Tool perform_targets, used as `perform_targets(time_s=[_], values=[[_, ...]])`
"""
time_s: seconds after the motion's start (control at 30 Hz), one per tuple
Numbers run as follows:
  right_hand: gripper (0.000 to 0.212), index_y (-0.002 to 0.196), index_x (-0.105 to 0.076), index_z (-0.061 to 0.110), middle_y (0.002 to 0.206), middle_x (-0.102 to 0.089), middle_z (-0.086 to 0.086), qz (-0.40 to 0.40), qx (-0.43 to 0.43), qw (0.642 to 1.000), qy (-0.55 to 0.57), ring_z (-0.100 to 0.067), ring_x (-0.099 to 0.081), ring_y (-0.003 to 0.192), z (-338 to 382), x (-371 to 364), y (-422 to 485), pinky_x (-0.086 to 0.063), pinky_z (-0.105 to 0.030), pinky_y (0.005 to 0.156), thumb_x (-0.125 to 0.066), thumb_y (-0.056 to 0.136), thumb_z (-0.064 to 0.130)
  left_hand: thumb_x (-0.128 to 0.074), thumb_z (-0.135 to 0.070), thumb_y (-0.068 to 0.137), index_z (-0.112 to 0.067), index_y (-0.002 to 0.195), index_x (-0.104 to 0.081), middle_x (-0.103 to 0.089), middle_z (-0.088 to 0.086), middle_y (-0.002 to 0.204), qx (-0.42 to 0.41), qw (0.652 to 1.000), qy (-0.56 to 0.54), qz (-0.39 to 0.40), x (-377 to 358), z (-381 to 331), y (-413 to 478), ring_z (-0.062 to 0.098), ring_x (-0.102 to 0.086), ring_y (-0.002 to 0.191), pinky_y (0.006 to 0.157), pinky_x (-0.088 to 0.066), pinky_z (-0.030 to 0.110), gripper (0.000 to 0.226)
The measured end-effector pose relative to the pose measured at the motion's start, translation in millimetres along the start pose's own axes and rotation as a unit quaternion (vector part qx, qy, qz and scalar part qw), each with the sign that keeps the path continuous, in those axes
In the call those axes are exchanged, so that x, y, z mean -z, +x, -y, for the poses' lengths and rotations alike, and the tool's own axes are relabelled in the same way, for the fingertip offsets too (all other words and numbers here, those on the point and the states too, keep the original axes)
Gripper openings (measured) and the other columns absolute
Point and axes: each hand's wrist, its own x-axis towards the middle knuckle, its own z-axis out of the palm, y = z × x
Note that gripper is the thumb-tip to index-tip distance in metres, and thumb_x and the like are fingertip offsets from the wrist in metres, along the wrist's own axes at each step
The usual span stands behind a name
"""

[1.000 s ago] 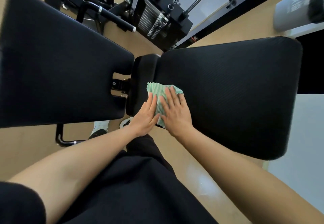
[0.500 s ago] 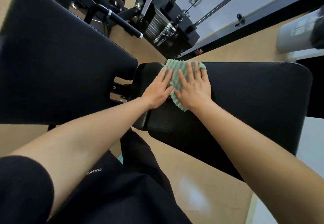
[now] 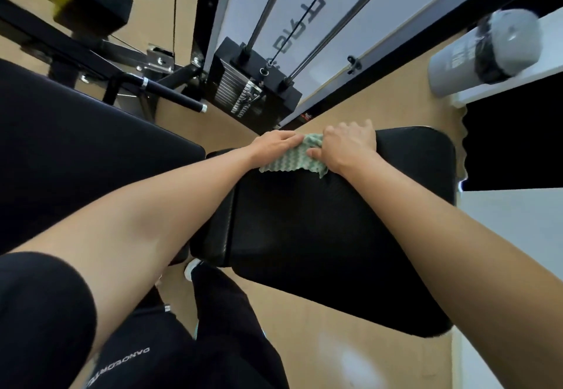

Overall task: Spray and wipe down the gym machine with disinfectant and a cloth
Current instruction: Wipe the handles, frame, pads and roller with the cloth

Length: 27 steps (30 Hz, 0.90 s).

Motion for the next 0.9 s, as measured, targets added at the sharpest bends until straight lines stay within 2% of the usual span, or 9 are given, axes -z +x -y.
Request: perform_targets(time_s=[0.13, 0.23, 0.37, 0.43, 0.5, 0.57, 0.7, 0.83, 0.9], values=[[0.072, 0.14, -0.053, 0.016, 0.144, -0.057, -0.012, -0.015, -0.028, 0.999, -0.006, -0.031, -0.048, 0.138, -37, 7, -29, -0.019, -0.056, 0.121, -0.043, 0.096, 0.073, -0.043, -0.065, 0.102, -0.043, 0.136, -0.062, -0.065, -0.019, 0.119, -0.043, 0.998, 0.001, 0.039, -14, -43, -3, 0.012, -0.06, 0.12, 0.113, -0.044, 0.047, 0.044], [0.074, 0.148, -0.044, 0.015, 0.153, -0.048, -0.013, -0.046, -0.045, 0.998, 0.003, -0.034, -0.033, 0.149, -62, 6, -54, -0.004, -0.059, 0.125, -0.043, 0.098, 0.069, -0.042, -0.058, 0.106, -0.033, 0.15, -0.05, -0.063, -0.009, 0.134, -0.099, 0.993, 0.035, 0.05, -22, -77, -6, 0.014, -0.058, 0.124, 0.113, -0.044, 0.043, 0.052], [0.083, 0.164, -0.01, 0.012, 0.172, -0.009, -0.013, -0.098, -0.078, 0.992, 0.022, -0.036, 0.006, 0.159, -72, -13, -86, 0.009, -0.057, 0.125, -0.041, 0.103, 0.059, -0.04, -0.053, 0.106, -0.029, 0.162, -0.028, -0.048, 0.001, 0.157, -0.208, 0.971, 0.118, 0.023, -43, -110, -9, 0.022, -0.051, 0.138, 0.113, -0.041, 0.042, 0.063], [0.084, 0.163, 0.0, 0.006, 0.172, 0.005, -0.016, -0.114, -0.087, 0.99, 0.007, -0.036, 0.015, 0.158, -61, -25, -99, 0.011, -0.056, 0.125, -0.035, 0.105, 0.056, -0.036, -0.053, 0.105, -0.025, 0.165, -0.016, -0.031, 0.004, 0.168, -0.245, 0.955, 0.165, -0.016, -56, -105, -17, 0.027, -0.036, 0.149, 0.122, -0.03, 0.048, 0.07], [0.089, 0.161, 0.004, -0.002, 0.17, 0.01, -0.022, -0.117, -0.089, 0.989, -0.013, -0.037, 0.018, 0.156, -42, -36, -107, 0.013, -0.054, 0.125, -0.031, 0.105, 0.057, -0.031, -0.052, 0.107, -0.023, 0.166, -0.002, -0.006, 0.004, 0.174, -0.256, 0.945, 0.201, -0.044, -65, -82, -30, 0.026, -0.009, 0.159, 0.129, -0.009, 0.045, 0.072], [0.097, 0.158, 0.006, -0.008, 0.168, 0.012, -0.028, -0.108, -0.088, 0.99, -0.022, -0.039, 0.019, 0.156, -19, -50, -114, 0.015, -0.054, 0.123, -0.031, 0.102, 0.063, -0.027, -0.055, 0.106, -0.02, 0.165, 0.006, 0.012, 0.006, 0.173, -0.243, 0.946, 0.211, -0.048, -72, -51, -50, 0.022, 0.011, 0.16, 0.129, 0.005, 0.04, 0.076], [0.108, 0.157, 0.008, -0.011, 0.165, 0.016, -0.033, -0.089, -0.067, 0.994, -0.007, -0.043, 0.019, 0.155, 38, -84, -135, 0.016, -0.056, 0.122, -0.034, 0.098, 0.069, -0.03, -0.059, 0.104, -0.015, 0.163, 0.011, 0.023, 0.006, 0.17, -0.186, 0.963, 0.194, -0.014, -86, 23, -105, 0.02, 0.023, 0.157, 0.128, 0.011, 0.035, 0.084], [0.095, 0.156, 0.011, -0.012, 0.164, 0.02, -0.034, -0.056, -0.023, 0.998, 0.002, -0.044, 0.023, 0.153, 111, -120, -165, 0.013, -0.057, 0.125, -0.034, 0.105, 0.054, -0.04, -0.051, 0.106, -0.011, 0.161, 0.019, 0.032, 0.006, 0.166, -0.086, 0.983, 0.164, 0.02, -104, 81, -161, 0.018, 0.032, 0.154, 0.129, 0.011, 0.037, 0.09], [0.09, 0.156, 0.012, -0.01, 0.165, 0.02, -0.031, -0.043, -0.011, 0.999, 0.022, -0.042, 0.022, 0.154, 141, -134, -180, 0.01, -0.056, 0.126, -0.037, 0.106, 0.045, -0.047, -0.047, 0.105, -0.01, 0.162, 0.016, 0.028, 0.009, 0.169, -0.026, 0.99, 0.137, 0.026, -109, 102, -179, 0.021, 0.026, 0.156, 0.13, 0.005, 0.039, 0.093]])
